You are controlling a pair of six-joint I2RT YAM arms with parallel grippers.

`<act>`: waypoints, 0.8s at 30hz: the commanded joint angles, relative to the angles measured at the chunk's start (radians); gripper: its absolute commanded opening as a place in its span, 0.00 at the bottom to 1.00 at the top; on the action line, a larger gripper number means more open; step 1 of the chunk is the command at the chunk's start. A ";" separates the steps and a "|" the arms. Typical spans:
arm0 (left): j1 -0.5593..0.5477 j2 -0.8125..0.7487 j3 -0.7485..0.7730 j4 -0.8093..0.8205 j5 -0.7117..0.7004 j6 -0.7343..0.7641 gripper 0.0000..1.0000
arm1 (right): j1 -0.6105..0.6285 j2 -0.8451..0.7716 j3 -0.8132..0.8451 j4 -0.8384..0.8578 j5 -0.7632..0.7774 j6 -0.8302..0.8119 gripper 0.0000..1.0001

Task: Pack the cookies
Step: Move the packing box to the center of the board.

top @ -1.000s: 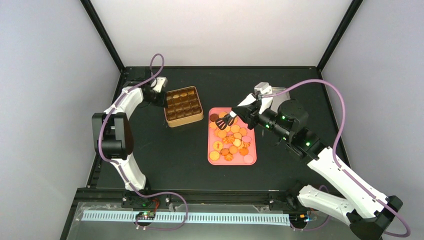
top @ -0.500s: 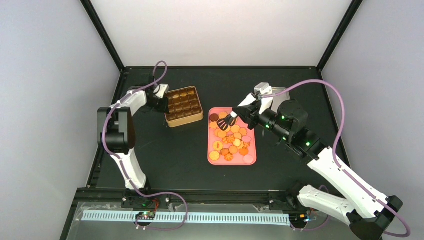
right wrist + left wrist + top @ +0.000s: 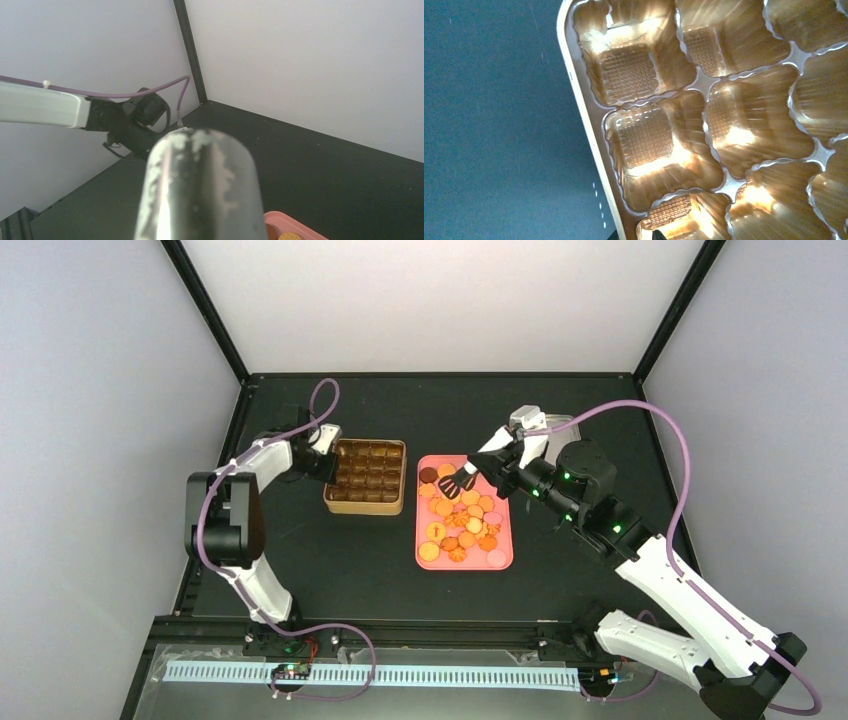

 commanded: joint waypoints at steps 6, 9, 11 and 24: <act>-0.037 -0.209 -0.178 -0.023 -0.016 0.032 0.14 | 0.002 0.029 -0.037 0.015 0.112 -0.046 0.34; -0.047 -0.258 -0.228 -0.005 -0.003 0.025 0.14 | 0.003 0.058 -0.065 0.041 0.136 -0.050 0.34; -0.062 -0.278 -0.256 -0.011 0.006 0.016 0.15 | 0.003 0.081 -0.078 0.055 0.147 -0.055 0.34; -0.130 -0.421 -0.346 -0.018 0.103 -0.023 0.17 | 0.002 0.229 -0.113 0.107 0.161 -0.090 0.35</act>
